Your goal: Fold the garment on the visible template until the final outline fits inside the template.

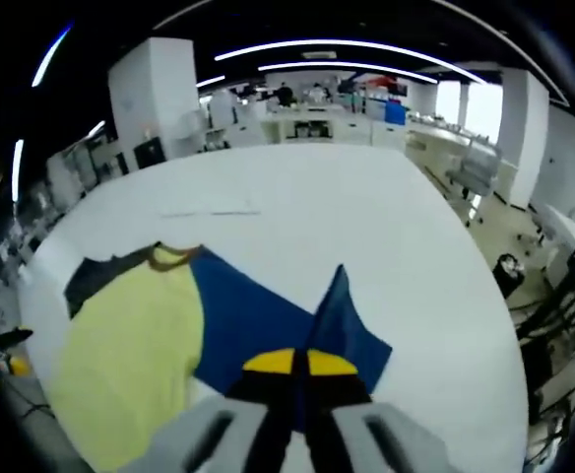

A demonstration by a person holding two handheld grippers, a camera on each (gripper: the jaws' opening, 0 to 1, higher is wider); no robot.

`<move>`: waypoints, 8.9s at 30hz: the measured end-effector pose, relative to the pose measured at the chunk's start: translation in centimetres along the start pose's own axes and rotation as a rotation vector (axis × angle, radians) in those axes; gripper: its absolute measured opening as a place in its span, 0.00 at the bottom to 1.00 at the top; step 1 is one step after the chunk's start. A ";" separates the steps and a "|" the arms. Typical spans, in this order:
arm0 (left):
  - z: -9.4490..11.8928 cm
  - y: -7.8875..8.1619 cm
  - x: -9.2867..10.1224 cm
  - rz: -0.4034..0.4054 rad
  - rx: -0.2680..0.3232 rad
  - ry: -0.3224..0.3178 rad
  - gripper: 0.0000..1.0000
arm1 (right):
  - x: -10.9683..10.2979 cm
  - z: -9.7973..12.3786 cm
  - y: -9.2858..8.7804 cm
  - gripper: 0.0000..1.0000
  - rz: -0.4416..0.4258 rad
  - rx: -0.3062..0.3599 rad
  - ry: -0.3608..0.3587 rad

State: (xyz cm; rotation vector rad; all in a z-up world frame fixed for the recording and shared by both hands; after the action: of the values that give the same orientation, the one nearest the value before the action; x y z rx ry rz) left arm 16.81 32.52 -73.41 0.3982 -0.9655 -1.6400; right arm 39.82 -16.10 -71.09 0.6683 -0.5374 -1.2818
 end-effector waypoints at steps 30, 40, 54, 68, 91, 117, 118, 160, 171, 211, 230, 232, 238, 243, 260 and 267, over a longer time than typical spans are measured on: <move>-0.5 0.1 0.5 0.006 -0.012 -0.013 0.81 | -6.8 -1.9 3.4 0.00 0.079 0.008 0.122; -0.5 0.0 0.4 0.022 -0.007 -0.016 0.80 | -8.6 -2.6 4.4 0.00 0.109 0.004 0.158; -0.4 -0.3 0.3 0.020 -0.017 -0.017 0.80 | -11.3 -3.1 5.5 0.00 0.150 0.007 0.202; -0.1 -0.4 0.3 0.031 -0.010 -0.020 0.79 | -14.1 -3.4 6.0 0.00 0.219 -0.001 0.241; -0.3 -0.5 0.0 0.043 -0.010 -0.023 0.77 | -19.1 -3.9 7.1 0.00 0.280 -0.016 0.312; -0.4 -0.8 -0.2 0.044 -0.025 -0.027 0.78 | -25.3 -4.8 8.4 0.00 0.355 -0.005 0.407; -0.4 -0.8 -0.1 0.044 -0.025 -0.028 0.78 | -25.5 -4.9 8.4 0.00 0.356 -0.005 0.410; -0.6 -1.3 -0.2 0.076 -0.036 -0.015 0.75 | -33.7 -3.6 4.1 0.00 0.462 -0.040 0.609; -0.3 -1.6 -0.3 0.080 -0.036 -0.010 0.75 | -34.5 -5.1 1.5 0.00 0.433 -0.076 0.602; -0.3 -0.4 0.3 0.039 0.010 -0.018 0.98 | -27.6 -5.7 0.5 1.00 0.393 -0.086 0.476; -0.6 0.7 0.4 0.011 0.026 -0.051 0.98 | -16.4 -4.8 -0.6 0.85 0.291 -0.071 0.331; -0.8 1.0 0.5 0.028 0.053 -0.051 0.97 | -15.3 -5.1 -0.2 0.76 0.265 -0.039 0.320; -0.9 1.2 0.5 0.028 0.066 -0.048 0.95 | -13.1 -4.7 -0.9 0.53 0.229 -0.042 0.281; -1.0 1.2 0.5 0.028 0.064 -0.046 0.94 | -11.5 -4.8 -1.7 0.44 0.212 -0.057 0.258; -1.0 1.0 0.5 0.044 0.055 -0.039 0.91 | -9.1 -4.8 -4.7 0.21 0.235 -0.130 0.238; -1.0 1.0 0.6 0.040 0.049 -0.037 0.90 | -8.9 -5.4 -5.5 0.11 0.230 -0.143 0.236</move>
State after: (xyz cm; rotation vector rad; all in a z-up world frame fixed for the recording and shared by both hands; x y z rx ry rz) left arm 17.98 31.54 -73.08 0.3799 -1.0370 -1.5946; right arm 37.94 -7.42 -78.77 0.6092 -0.3153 -0.9994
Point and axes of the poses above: the point that each gripper's makers call its tool centre point, and the gripper's own axes: z roughly backward along the fingers, x roughly to its right, y roughly out of its top, the point moved 7 cm from there along z, roughly backward along the fingers, and after that the axes turned 5 degrees about -y, right-handed, at the moved point
